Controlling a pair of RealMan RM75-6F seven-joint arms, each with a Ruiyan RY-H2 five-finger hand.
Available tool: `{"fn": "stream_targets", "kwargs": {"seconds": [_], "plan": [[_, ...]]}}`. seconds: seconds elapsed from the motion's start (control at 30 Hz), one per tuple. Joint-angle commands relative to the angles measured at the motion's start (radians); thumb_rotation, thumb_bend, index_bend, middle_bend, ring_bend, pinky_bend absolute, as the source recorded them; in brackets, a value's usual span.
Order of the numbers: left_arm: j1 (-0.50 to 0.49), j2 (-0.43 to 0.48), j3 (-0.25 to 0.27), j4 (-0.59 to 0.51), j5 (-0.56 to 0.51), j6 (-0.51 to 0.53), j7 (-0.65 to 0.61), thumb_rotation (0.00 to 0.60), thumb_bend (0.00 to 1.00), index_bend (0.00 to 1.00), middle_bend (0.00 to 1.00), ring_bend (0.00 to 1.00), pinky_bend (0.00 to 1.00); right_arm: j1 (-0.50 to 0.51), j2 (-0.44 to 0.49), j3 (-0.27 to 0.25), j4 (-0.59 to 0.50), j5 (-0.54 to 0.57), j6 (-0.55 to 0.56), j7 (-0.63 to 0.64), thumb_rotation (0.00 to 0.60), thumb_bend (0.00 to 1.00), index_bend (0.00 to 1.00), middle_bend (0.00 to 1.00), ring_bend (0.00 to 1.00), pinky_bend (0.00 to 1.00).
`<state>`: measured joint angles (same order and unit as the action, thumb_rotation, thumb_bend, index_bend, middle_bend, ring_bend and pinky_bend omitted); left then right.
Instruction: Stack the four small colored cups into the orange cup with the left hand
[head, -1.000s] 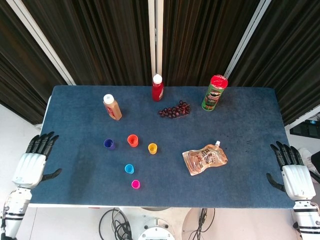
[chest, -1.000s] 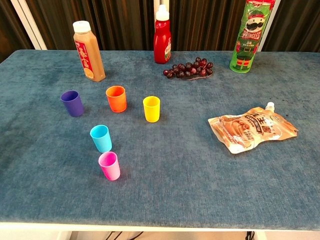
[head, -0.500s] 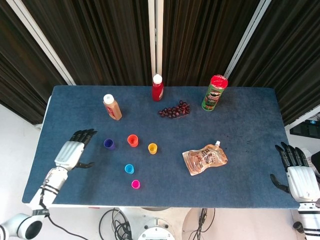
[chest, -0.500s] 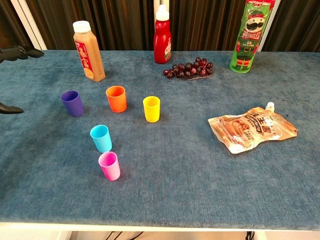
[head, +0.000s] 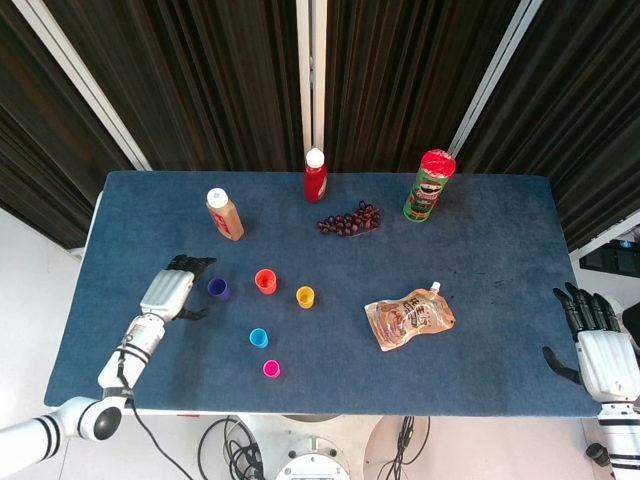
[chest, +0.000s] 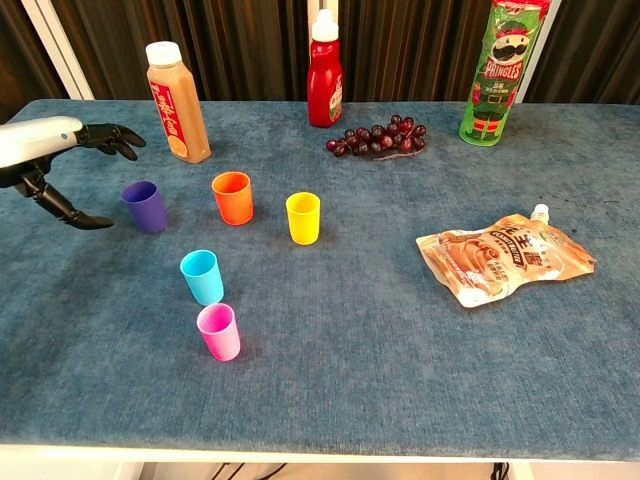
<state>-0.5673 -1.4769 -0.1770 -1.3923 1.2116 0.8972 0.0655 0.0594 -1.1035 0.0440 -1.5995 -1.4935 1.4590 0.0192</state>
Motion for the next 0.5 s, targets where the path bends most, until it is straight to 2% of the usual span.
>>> {"fn": "stream_targets", "kwargs": {"seconds": [0.03,0.5], "plan": [[-0.009,-0.021,-0.002,0.027,-0.010,-0.004,-0.016,0.600,0.22,0.19,0.21,0.18,0.11,0.002,0.000,0.003,0.002,0.010,-0.008,0.002,0.600,0.24,0.00,0.00,0.00,0.00],[-0.025,-0.094,0.008,0.125,0.013,0.027,-0.049,0.600,0.24,0.36,0.36,0.35,0.16,0.006,-0.001,0.015,0.006,0.044,-0.028,0.007,0.600,0.24,0.00,0.00,0.00,0.00]]}}
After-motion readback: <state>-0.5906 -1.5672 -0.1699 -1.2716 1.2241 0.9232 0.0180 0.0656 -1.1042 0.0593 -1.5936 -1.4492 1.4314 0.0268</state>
